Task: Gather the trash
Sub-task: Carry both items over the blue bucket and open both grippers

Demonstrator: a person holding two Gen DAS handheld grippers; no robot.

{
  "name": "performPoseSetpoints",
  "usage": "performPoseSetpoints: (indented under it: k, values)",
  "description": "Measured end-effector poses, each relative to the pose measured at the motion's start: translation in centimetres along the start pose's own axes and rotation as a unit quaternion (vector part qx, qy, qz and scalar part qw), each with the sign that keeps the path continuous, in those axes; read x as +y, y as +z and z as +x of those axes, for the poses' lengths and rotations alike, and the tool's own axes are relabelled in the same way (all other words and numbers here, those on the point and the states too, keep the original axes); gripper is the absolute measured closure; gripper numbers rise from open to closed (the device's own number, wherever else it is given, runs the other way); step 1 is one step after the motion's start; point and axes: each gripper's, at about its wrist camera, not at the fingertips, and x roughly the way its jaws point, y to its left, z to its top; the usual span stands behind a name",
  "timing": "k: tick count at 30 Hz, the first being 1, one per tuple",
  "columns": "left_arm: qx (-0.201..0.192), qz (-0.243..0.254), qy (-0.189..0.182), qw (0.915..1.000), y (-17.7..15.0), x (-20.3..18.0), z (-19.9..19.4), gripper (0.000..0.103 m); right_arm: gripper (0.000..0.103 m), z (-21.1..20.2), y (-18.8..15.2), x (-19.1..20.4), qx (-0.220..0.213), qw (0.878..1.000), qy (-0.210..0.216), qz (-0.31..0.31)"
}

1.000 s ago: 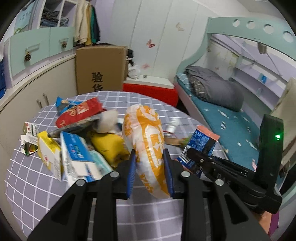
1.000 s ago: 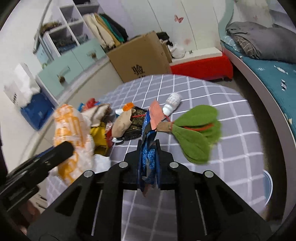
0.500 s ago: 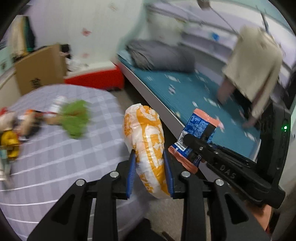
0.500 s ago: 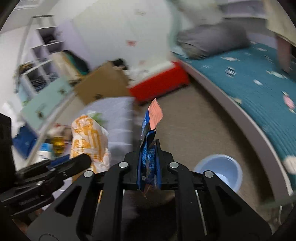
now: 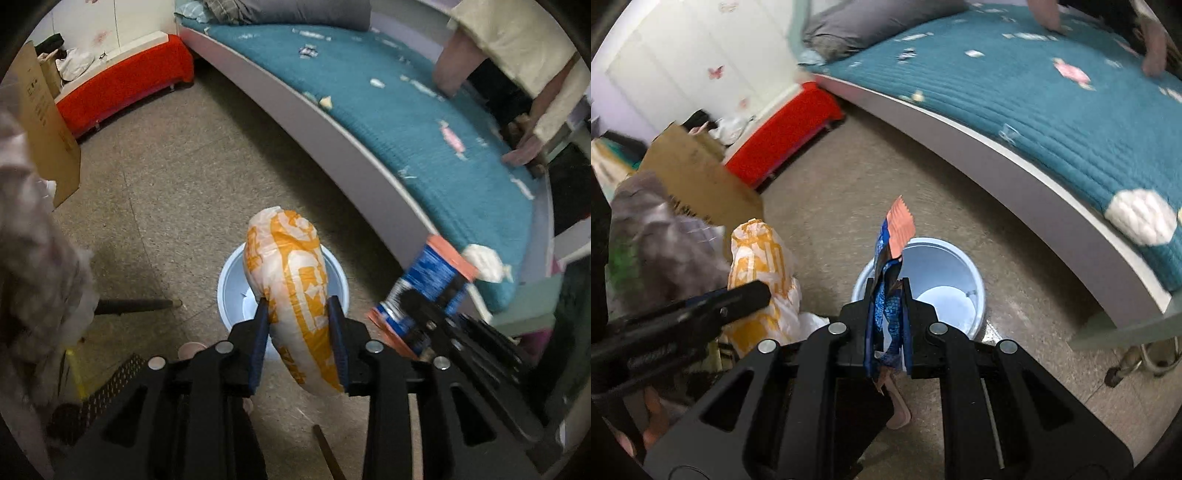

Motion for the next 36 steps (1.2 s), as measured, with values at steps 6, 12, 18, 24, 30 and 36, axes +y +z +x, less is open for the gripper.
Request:
performPoseSetpoints:
  k: [6,12,18,24,30,36]
  values:
    - [0.004,-0.009,0.011,0.9999,1.5,-0.2,3.7,0.026,0.09,3.2,-0.1,-2.7,0.009,0.999,-0.009,0.039]
    - [0.035,-0.052,0.012,0.998,1.2,2.1,6.3,0.026,0.09,5.1,-0.4,-2.9,0.027,0.998,-0.001,0.054]
    - [0.046,-0.069,0.06,0.9947,0.5,3.8,6.8,0.025,0.09,6.6,-0.7,-2.4,0.043,0.998,0.008,0.053]
    - [0.046,-0.08,0.092,0.9914,0.3,5.4,6.4,0.025,0.09,7.8,-0.2,-1.3,0.045,0.998,0.015,0.045]
    - [0.045,-0.091,0.111,0.9885,-0.1,6.5,6.3,0.023,0.043,9.2,0.8,-0.5,0.042,0.998,0.017,0.039]
    - [0.055,-0.106,0.11,0.9866,-0.3,7.4,6.8,0.023,0.043,9.7,0.5,-0.2,0.047,0.998,-0.002,0.037]
